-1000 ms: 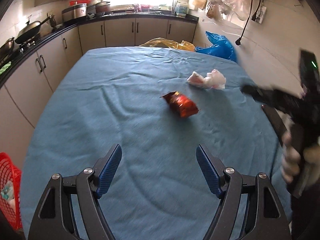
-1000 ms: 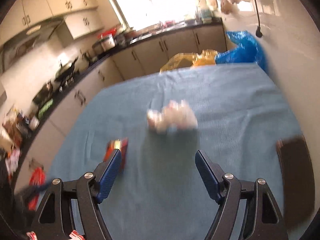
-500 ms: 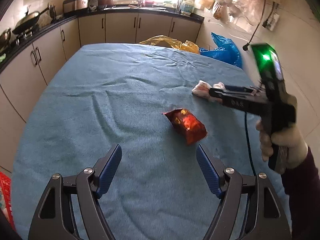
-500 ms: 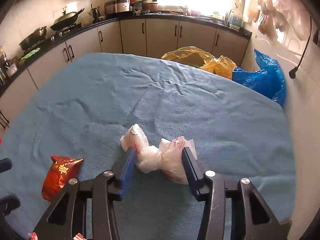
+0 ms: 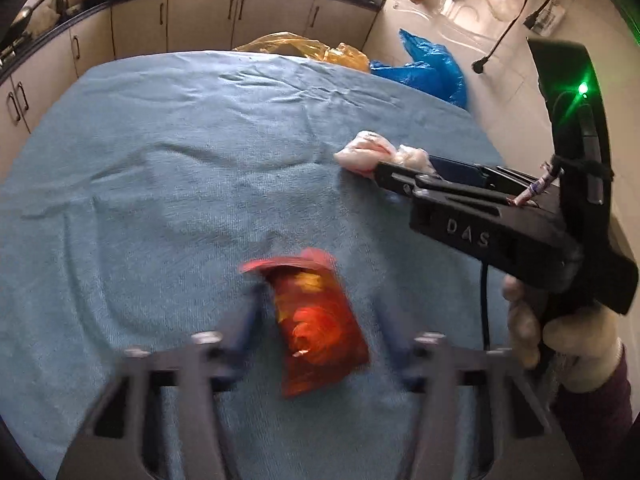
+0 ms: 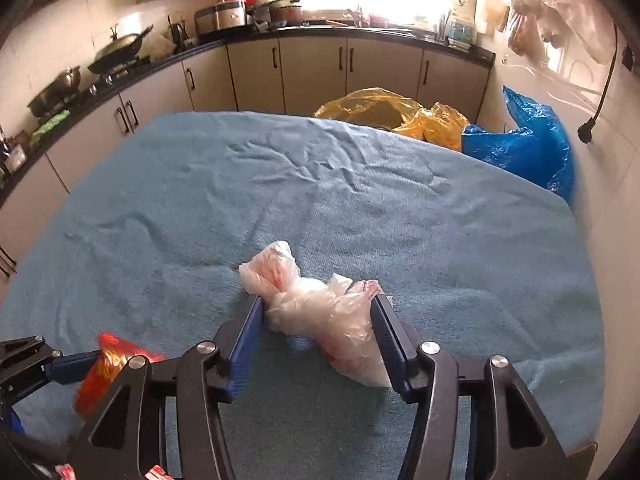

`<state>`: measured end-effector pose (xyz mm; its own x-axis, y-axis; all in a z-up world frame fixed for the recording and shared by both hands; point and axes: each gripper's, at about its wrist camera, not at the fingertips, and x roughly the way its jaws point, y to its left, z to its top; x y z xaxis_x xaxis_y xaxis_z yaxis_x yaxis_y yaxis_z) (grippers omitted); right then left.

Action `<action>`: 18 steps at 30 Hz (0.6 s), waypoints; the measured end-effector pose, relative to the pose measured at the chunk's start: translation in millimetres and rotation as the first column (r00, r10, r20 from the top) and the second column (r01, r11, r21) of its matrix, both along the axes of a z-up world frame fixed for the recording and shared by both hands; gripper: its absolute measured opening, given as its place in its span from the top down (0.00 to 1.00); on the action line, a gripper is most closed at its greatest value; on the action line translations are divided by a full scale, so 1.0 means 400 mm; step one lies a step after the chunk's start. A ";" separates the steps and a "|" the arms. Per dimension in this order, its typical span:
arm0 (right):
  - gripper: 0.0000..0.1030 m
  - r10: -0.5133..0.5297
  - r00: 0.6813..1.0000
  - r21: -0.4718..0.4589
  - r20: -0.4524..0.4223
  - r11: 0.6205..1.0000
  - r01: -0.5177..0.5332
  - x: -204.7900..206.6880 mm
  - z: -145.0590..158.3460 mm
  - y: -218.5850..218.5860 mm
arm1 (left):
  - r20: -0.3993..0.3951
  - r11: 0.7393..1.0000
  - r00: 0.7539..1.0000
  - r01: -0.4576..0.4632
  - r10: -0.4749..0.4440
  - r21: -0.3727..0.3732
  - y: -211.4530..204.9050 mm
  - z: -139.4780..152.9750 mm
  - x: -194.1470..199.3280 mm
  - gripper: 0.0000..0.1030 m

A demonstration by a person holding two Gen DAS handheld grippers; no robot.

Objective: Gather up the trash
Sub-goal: 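Grasp the white plastic bag with the right tool while the left tool grasps the red snack bag, then lift the red snack bag and white plastic bag and carry them toward the red basket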

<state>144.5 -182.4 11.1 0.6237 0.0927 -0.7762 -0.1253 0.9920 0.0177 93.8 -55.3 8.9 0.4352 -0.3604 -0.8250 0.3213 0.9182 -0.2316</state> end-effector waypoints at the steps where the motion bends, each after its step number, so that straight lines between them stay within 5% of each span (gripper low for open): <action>1: 0.46 0.002 1.000 -0.006 0.003 1.000 -0.002 -0.006 0.002 0.004 | -0.007 1.000 1.000 -0.001 0.001 -0.007 0.001 0.000 0.000 0.70; 10: 0.50 0.031 0.999 0.066 -0.009 0.997 -0.030 -0.130 0.025 0.035 | 0.015 0.998 0.999 -0.045 0.045 -0.036 0.113 0.039 -0.107 0.70; 18: 0.50 0.082 0.997 0.156 -0.002 0.984 -0.080 -0.343 0.076 0.081 | 0.064 0.988 0.990 -0.121 0.127 -0.094 0.256 0.110 -0.284 0.70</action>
